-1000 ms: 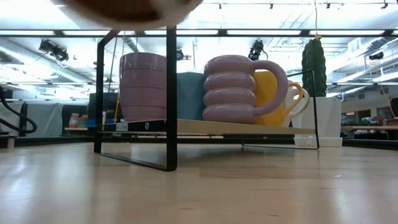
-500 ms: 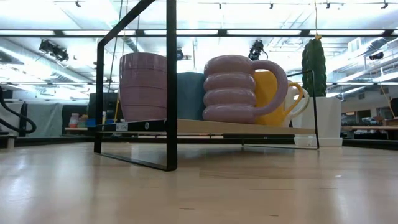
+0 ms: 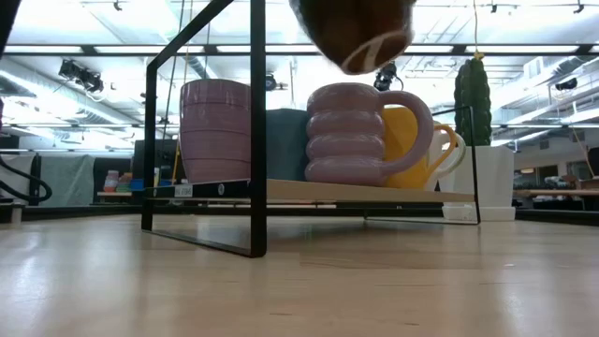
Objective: Place coffee mugs
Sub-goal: Put the dark green mug on the shelf aligned with the violet mugs
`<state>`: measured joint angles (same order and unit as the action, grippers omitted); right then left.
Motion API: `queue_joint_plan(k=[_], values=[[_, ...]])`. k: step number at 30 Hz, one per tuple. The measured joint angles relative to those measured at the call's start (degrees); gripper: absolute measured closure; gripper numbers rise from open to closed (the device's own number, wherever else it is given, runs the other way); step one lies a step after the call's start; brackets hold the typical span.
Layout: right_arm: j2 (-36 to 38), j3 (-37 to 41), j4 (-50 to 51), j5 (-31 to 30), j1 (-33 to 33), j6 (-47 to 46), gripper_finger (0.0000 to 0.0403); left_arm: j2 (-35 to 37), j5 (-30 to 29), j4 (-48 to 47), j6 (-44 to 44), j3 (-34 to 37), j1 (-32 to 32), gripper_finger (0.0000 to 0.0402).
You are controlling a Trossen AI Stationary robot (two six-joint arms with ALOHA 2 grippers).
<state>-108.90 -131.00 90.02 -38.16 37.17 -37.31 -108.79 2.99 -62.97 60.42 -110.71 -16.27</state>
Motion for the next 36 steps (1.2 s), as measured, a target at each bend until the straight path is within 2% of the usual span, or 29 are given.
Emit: queue_joint_plan(k=[5, 14, 28, 36], values=[[0.1, 0.0, 0.0, 0.1, 0.0, 1.4, 0.0196, -0.1, 2.1, -5.0, 0.7, 0.9, 3.0, 0.0358], [1.8, 0.0, 0.0, -1.3, -0.4, 4.4, 0.0196, 0.0, 5.9, -5.1, 4.0, 4.3, 5.8, 0.0356], [2.3, 0.0, 0.0, -2.7, -0.6, 4.4, 0.0196, 0.0, 8.5, -7.7, 3.2, 4.4, 5.9, 0.0350], [2.3, 0.0, -0.8, -2.7, -0.8, 4.5, 0.0196, -3.3, 8.1, -8.5, 3.2, 4.4, 5.9, 0.0348]])
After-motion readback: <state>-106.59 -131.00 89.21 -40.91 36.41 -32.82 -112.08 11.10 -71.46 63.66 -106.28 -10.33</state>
